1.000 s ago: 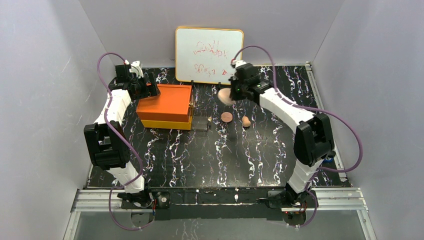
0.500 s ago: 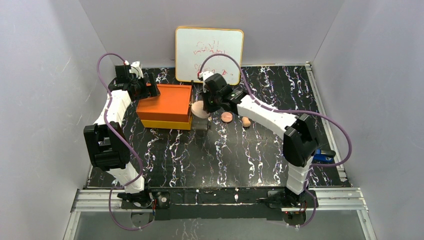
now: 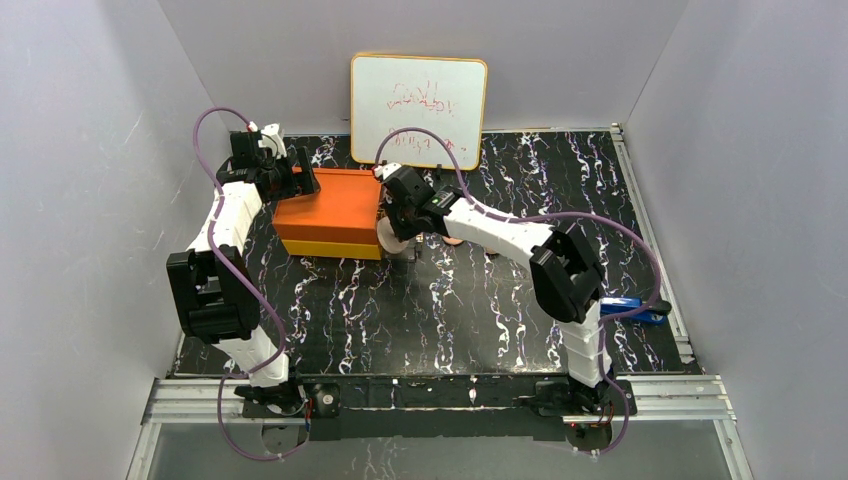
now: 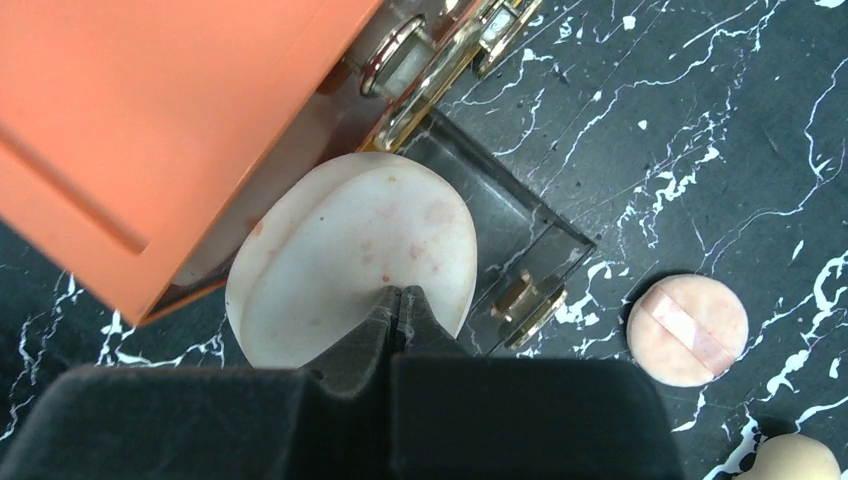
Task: Organize the makeup
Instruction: Place the makeup tool in the drawer.
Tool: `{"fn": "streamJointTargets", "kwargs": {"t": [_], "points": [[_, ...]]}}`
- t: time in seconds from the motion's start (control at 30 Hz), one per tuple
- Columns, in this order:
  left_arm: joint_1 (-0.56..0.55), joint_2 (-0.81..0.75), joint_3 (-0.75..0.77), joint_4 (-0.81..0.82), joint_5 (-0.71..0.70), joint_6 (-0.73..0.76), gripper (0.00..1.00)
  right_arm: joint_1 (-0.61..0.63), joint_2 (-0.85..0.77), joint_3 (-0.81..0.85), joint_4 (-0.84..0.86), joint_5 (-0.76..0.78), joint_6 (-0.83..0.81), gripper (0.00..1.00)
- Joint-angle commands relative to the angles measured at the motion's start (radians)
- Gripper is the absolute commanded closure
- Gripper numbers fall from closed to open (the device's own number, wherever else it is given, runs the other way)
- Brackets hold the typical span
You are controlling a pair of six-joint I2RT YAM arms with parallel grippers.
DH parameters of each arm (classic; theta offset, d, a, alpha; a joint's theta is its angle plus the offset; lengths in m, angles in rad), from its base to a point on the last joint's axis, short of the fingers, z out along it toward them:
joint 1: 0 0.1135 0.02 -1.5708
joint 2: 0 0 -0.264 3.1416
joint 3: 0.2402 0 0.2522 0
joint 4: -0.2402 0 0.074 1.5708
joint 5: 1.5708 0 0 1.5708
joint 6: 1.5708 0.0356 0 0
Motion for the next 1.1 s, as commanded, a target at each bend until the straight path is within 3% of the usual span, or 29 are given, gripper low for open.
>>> {"fn": "streamJointTargets", "kwargs": {"t": [0.0, 0.53, 1.07], "points": [[-0.01, 0.003, -0.058, -0.193, -0.006, 0.027, 0.04, -0.004, 0.052, 0.105, 0.027, 0.073, -0.045, 0.99], [-0.01, 0.018, -0.056, -0.193, -0.013, 0.03, 0.04, -0.126, 0.089, 0.096, 0.051, 0.044, -0.087, 0.99], [-0.01, 0.038, -0.056, -0.191, -0.02, 0.035, 0.04, -0.087, 0.119, 0.051, 0.054, -0.043, -0.076, 0.99]]}}
